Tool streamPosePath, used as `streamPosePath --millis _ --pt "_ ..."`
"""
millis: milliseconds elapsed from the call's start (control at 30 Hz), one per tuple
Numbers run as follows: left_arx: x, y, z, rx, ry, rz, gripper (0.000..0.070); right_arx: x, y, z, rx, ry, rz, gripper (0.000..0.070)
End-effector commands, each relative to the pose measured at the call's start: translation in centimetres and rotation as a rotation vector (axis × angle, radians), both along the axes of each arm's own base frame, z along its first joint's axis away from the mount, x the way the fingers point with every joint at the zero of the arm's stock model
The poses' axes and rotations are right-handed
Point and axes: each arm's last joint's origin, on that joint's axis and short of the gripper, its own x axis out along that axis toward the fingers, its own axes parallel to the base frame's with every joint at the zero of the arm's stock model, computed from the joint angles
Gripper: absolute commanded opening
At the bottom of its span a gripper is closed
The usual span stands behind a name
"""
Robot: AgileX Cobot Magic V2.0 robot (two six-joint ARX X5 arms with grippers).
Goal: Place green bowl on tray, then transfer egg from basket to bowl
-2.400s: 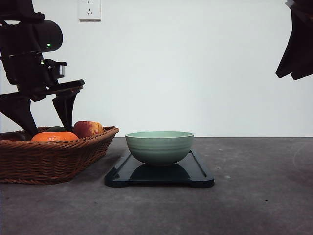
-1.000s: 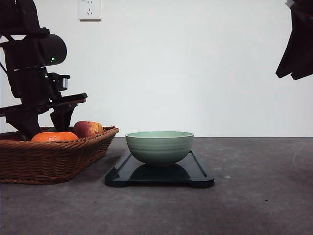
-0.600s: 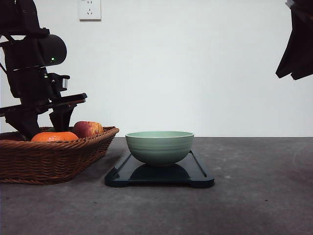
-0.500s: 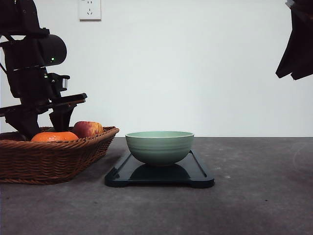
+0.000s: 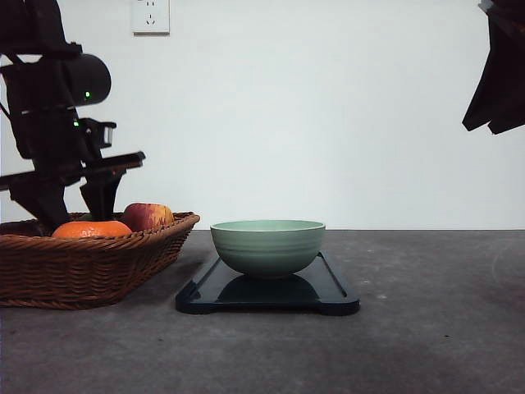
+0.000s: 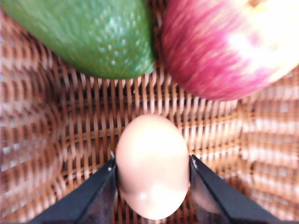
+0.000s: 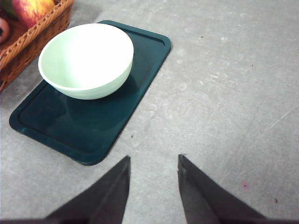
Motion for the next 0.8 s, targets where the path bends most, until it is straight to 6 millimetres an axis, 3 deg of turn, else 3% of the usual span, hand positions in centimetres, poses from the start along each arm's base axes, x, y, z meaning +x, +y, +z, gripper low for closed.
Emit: streamPosePath --millis 0,500,633,767 --pt "-0.1 0.0 2.1 -0.009 -0.067 -0.001 0.0206 0.1 0.1 0.0 0.006 0.005 -0.003 0.0199" --pt "-5.7 0.0 12.9 -0.138 -0.427 -0.065 0.0206 0.1 0.1 -0.1 0.003 0.014 0.000 0.0199" --pt "-6.1 -1.2 14.2 -0.268 -0.502 -0.147 0.0206 0.1 0.1 -0.1 0.003 0.014 0.000 0.0199" --pt "-6.3 -2.9 14.2 -0.321 -0.502 -0.189 0.0226 0.1 0.1 -0.1 0.003 0.014 0.001 0.0199"
